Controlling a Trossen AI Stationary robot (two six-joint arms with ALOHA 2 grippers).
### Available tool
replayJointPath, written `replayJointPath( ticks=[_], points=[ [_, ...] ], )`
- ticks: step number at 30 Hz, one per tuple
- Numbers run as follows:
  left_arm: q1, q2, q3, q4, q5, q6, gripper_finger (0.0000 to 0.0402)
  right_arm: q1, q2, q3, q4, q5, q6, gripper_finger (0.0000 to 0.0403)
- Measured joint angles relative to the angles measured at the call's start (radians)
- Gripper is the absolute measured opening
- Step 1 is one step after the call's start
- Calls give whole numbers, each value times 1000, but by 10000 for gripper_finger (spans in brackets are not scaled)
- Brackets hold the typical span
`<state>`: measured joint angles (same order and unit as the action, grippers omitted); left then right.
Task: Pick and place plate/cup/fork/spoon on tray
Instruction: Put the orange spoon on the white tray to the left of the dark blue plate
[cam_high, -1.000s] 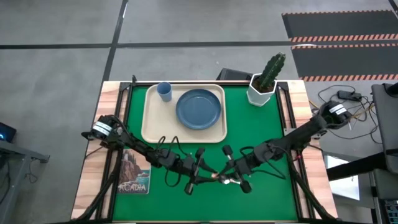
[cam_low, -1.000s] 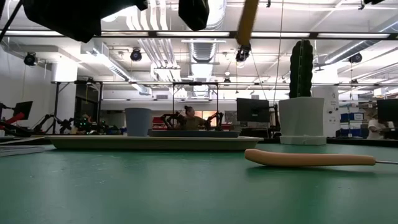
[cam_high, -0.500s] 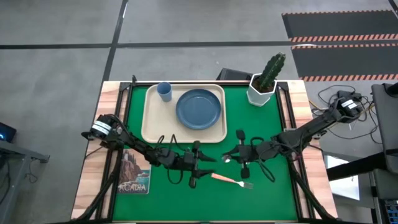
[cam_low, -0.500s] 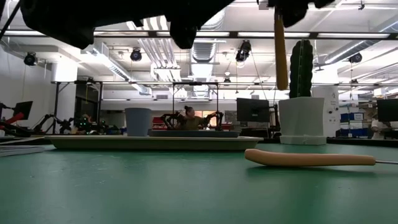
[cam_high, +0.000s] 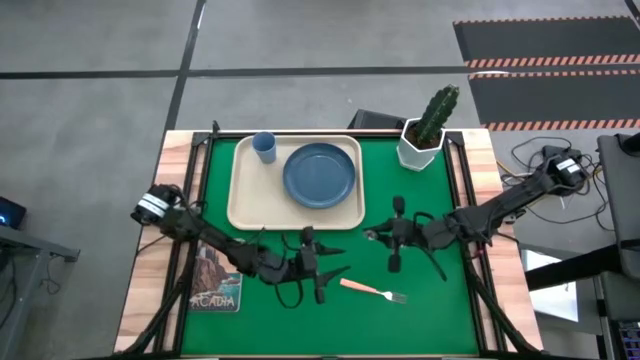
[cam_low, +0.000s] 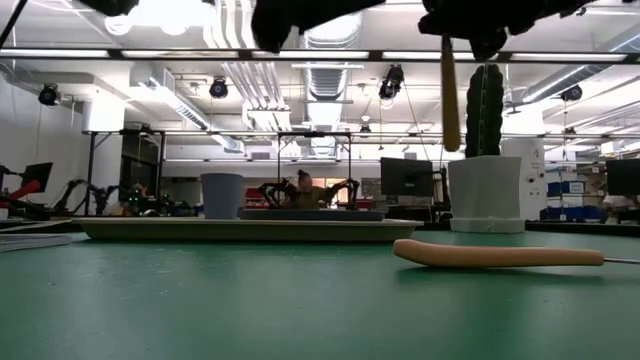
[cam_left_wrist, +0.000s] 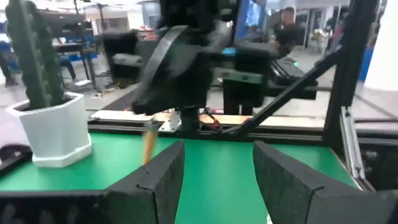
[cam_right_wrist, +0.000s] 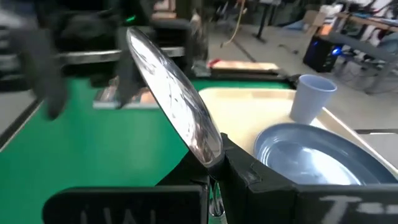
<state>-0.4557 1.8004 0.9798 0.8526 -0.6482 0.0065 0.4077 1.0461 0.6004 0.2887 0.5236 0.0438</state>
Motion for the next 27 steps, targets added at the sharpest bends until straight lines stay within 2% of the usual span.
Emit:
replayJointPath(
  ticks=[6, 13, 21, 24, 27],
  points=[
    [-22, 0, 36, -60, -95, 34, 171, -49, 55, -85, 286, -8, 70, 8],
    [-23, 2, 32, -129, -280, 28, 171, -64, 172, -113, 520, -7, 171, 8],
    [-34, 3, 29, -205, -313, 27, 171, -68, 283, -39, 542, 10, 276, 8],
    [-52, 3, 35, -244, -387, 30, 171, -68, 324, -25, 555, 62, 305, 8],
    [-77, 3, 39, -268, -470, 38, 171, -68, 370, -28, 639, 95, 305, 8]
  ],
)
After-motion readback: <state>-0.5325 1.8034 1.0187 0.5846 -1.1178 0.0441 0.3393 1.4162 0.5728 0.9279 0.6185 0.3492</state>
